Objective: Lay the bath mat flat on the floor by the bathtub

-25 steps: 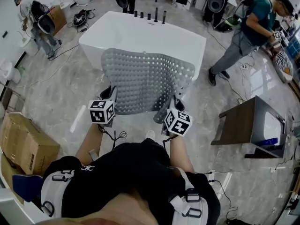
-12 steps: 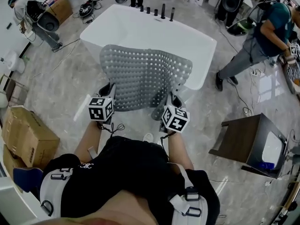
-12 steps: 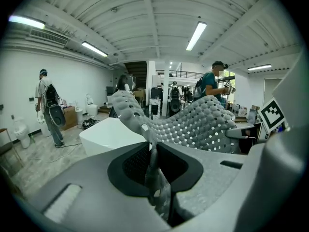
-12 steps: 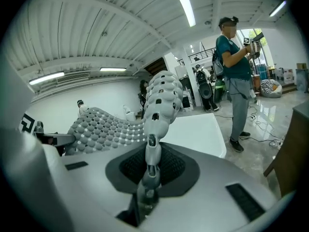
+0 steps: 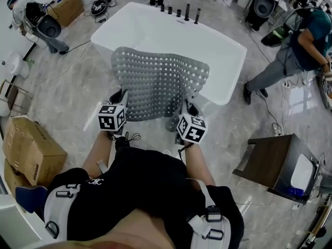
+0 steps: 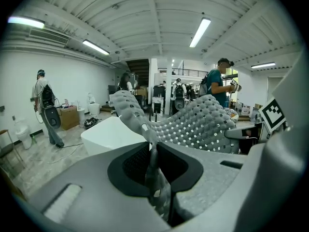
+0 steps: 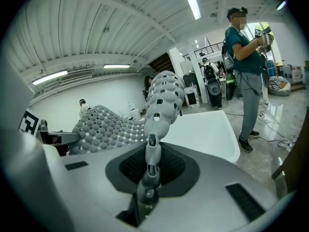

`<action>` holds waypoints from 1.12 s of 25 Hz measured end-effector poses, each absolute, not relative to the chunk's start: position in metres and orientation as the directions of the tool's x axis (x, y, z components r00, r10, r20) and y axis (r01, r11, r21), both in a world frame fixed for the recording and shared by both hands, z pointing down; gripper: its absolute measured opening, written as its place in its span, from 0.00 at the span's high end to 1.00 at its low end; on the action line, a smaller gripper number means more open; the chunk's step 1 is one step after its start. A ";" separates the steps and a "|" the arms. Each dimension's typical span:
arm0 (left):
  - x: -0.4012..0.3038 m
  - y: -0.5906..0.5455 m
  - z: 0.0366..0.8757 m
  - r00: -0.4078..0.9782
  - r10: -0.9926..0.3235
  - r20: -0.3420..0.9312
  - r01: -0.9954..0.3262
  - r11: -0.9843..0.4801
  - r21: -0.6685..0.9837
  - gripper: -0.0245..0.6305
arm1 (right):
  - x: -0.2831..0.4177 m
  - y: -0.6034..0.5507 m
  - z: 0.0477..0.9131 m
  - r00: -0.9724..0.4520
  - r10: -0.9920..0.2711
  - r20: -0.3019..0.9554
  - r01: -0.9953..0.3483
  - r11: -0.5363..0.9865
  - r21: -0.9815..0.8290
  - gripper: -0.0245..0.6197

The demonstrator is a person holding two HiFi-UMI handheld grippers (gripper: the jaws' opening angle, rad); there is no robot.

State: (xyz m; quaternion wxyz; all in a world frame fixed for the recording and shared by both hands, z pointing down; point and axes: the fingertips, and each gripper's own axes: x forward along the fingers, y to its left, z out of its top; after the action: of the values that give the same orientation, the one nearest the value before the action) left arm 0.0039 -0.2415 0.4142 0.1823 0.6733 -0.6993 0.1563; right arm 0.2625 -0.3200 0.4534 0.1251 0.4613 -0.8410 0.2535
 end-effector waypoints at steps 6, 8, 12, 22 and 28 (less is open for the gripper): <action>-0.042 -0.274 0.425 0.030 -0.880 0.473 -0.999 -0.017 0.032 0.89 | 0.223 -0.338 0.469 -0.499 -0.722 0.480 -0.865 0.387 -0.319 0.90; -0.064 -0.284 0.428 0.049 -0.874 0.484 -0.999 -0.037 0.034 0.89 | 0.203 -0.345 0.472 -0.486 -0.721 0.493 -0.872 0.364 -0.328 0.90; -0.111 -0.299 0.438 0.084 -0.853 0.515 -0.996 -0.061 0.062 0.89 | 0.166 -0.349 0.478 -0.457 -0.716 0.528 -0.887 0.324 -0.328 0.90; -0.196 -0.332 0.493 0.174 -0.772 0.611 -0.985 -0.125 0.122 0.89 | 0.095 -0.356 0.524 -0.385 -0.667 0.637 -0.920 0.227 -0.319 0.90; -0.224 -0.334 0.546 0.260 -0.675 0.690 -0.965 -0.196 0.172 0.89 | 0.083 -0.329 0.570 -0.290 -0.632 0.718 -0.950 0.099 -0.297 0.90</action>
State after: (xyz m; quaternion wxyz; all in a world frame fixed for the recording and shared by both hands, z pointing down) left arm -0.2238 -0.3344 0.5456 0.3006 0.7347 -0.5583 0.2411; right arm 0.0827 -0.3289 0.5700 0.2117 0.5569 -0.7103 0.3748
